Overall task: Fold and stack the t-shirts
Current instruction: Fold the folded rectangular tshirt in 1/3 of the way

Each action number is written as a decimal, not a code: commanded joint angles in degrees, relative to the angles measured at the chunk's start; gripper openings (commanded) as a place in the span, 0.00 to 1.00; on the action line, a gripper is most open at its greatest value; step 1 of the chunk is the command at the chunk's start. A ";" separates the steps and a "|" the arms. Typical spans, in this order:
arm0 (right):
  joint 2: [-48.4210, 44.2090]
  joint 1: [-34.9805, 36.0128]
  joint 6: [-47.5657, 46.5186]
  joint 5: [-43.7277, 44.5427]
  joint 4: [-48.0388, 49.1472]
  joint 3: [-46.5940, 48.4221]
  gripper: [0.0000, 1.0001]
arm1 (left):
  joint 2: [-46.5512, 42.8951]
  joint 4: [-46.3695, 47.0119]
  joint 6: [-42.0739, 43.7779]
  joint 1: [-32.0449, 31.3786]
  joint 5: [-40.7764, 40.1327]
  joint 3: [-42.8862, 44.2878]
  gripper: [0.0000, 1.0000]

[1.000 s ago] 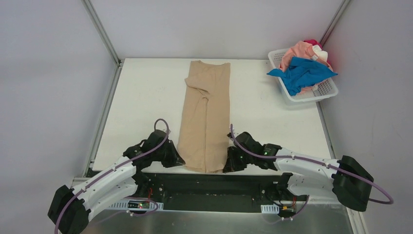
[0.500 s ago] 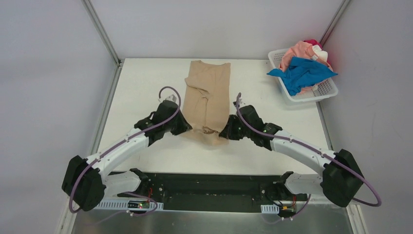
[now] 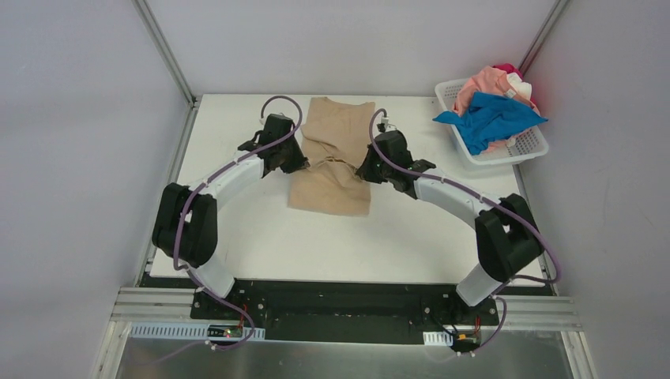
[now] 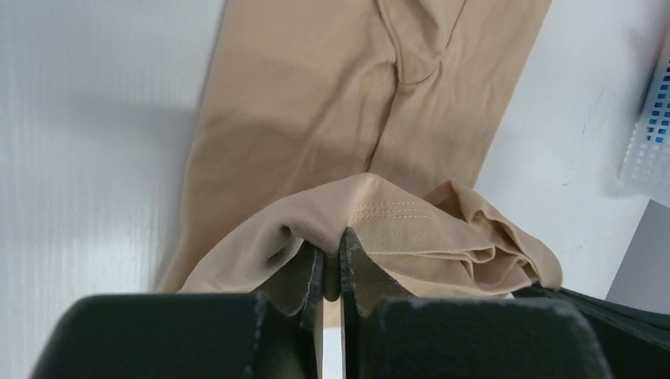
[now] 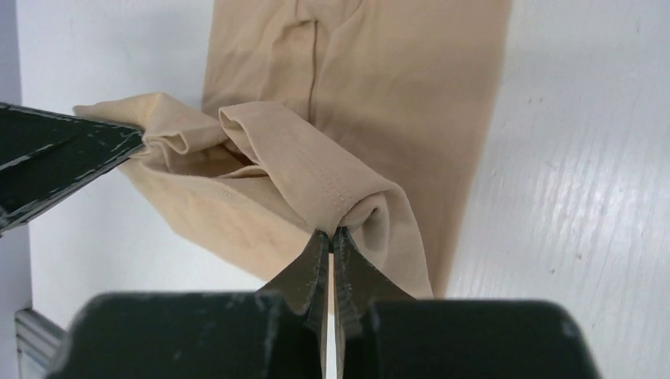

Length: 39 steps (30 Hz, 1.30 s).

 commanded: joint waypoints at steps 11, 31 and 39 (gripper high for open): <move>13.72 -4.96 -3.98 1.58 4.31 11.38 0.00 | 13.34 0.82 6.31 4.56 5.56 13.38 0.00; 17.52 -6.56 -1.83 5.56 0.51 15.93 0.53 | 19.14 -0.15 8.13 7.48 12.03 20.14 0.78; 5.85 -6.45 2.62 3.34 1.39 7.04 0.99 | 7.16 -1.48 9.47 8.03 10.54 14.00 0.99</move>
